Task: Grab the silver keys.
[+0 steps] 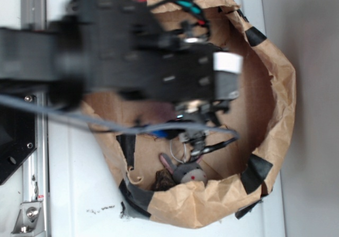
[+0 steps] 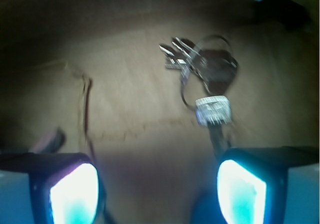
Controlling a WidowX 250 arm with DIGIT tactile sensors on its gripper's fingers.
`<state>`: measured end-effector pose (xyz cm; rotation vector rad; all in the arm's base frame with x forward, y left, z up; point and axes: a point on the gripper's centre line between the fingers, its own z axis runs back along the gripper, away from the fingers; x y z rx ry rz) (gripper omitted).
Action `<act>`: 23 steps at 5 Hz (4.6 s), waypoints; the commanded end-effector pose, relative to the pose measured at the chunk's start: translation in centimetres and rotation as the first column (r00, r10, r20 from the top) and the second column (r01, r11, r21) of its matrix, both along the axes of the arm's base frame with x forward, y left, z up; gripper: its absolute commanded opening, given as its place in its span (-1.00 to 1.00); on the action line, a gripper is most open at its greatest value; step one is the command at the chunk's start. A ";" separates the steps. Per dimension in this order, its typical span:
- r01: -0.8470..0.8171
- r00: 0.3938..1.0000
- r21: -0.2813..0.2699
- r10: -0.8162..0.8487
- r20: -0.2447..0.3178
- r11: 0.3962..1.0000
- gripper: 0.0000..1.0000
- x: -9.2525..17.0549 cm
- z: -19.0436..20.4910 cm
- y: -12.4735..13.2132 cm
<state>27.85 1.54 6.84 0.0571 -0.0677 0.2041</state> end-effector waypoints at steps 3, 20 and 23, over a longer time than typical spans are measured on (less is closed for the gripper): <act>-0.028 0.996 -0.050 0.032 0.079 0.998 1.00 1.8 0.4 1.7; -0.037 0.998 -0.138 0.044 0.047 0.990 -1.00 -2.4 9.2 2.5; 0.021 0.998 -0.170 -0.011 0.064 0.985 -1.00 -2.3 7.7 1.2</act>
